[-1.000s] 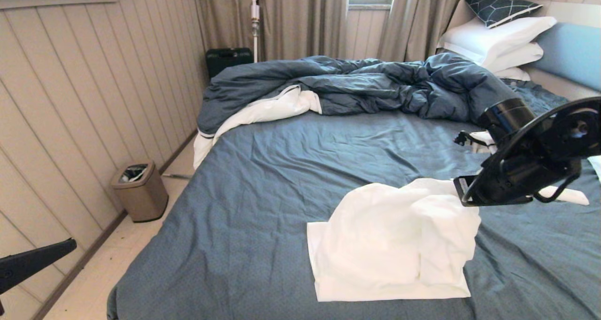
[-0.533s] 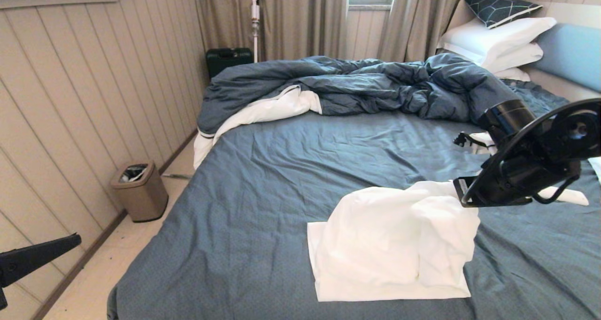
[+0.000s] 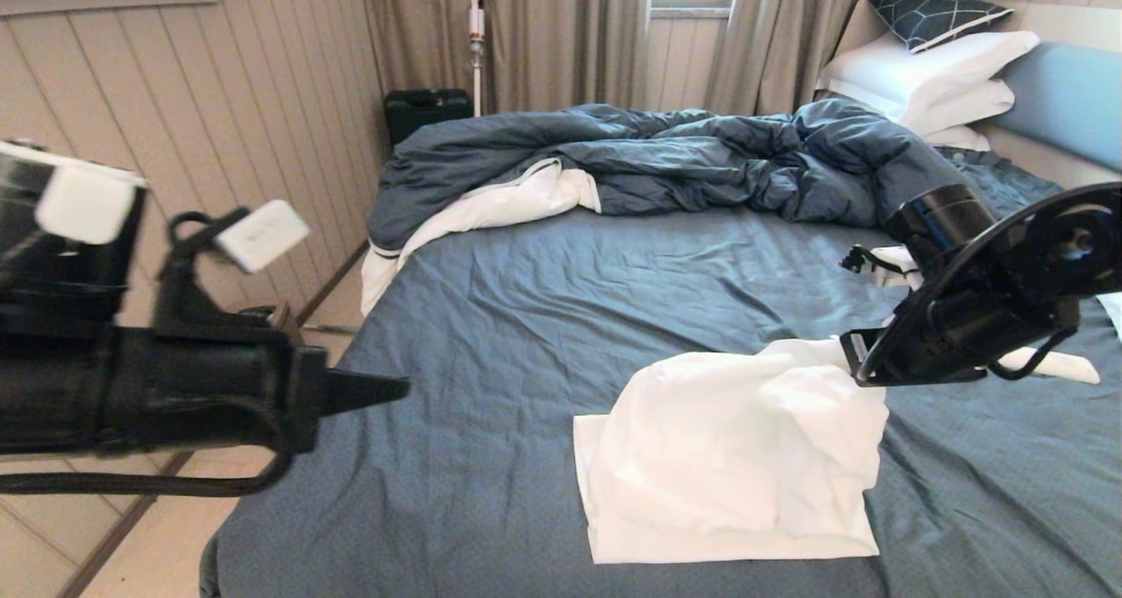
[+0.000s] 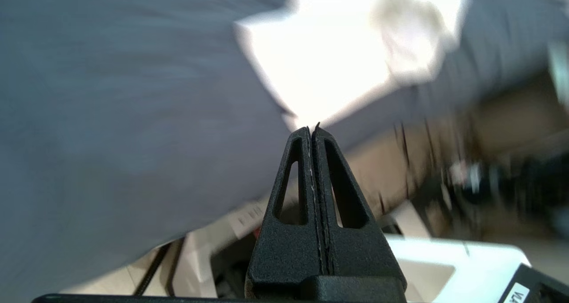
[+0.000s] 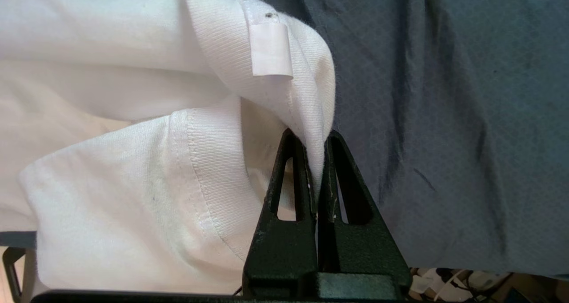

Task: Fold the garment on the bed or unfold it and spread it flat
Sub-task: Unford the white T-shirt

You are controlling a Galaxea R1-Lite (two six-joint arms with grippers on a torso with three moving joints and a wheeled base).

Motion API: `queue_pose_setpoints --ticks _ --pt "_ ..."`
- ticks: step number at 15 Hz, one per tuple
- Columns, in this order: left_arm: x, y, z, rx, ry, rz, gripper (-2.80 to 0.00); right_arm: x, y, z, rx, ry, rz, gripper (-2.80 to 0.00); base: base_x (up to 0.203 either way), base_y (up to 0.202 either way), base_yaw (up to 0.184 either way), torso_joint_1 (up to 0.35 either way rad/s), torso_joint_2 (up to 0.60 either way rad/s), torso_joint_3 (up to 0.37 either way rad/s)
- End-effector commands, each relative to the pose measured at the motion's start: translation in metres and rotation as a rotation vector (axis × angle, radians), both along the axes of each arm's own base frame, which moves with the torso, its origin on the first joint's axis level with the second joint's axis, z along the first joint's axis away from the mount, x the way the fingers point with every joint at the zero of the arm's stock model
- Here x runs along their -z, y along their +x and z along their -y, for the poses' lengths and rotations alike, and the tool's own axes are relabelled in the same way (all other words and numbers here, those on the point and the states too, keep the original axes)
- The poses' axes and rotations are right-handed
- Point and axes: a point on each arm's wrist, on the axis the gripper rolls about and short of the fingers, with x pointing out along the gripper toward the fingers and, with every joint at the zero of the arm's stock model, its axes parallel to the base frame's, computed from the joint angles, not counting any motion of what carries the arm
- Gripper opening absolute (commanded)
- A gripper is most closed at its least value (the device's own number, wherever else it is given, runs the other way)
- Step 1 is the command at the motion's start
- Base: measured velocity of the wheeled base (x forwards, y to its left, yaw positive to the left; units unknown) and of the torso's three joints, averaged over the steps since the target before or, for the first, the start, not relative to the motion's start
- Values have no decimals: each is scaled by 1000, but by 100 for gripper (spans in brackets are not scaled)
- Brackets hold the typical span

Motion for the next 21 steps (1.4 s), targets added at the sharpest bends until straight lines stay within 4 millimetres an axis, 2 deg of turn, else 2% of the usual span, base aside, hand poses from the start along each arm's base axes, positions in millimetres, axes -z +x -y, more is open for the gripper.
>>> queue_pose_setpoints --ticks 1,4,10,15,21 --pt "31 31 56 118 82 -100 -280 2 0 -1 -5 7 -9 -280 0 0 0 0 0 0" --pt "53 52 107 207 129 -123 -280 1 -2 -1 -9 12 -9 -280 0 0 0 0 0 0" --pt "110 67 177 281 219 -136 -280 2 -2 -2 -11 14 -12 -280 0 0 0 0 0 0" --pt "142 73 213 313 257 -121 -280 -1 -4 -7 -24 15 -2 -280 0 0 0 0 0 0" --pt "166 82 232 288 292 -113 -280 -1 -10 -6 -27 18 -6 -280 0 0 0 0 0 0"
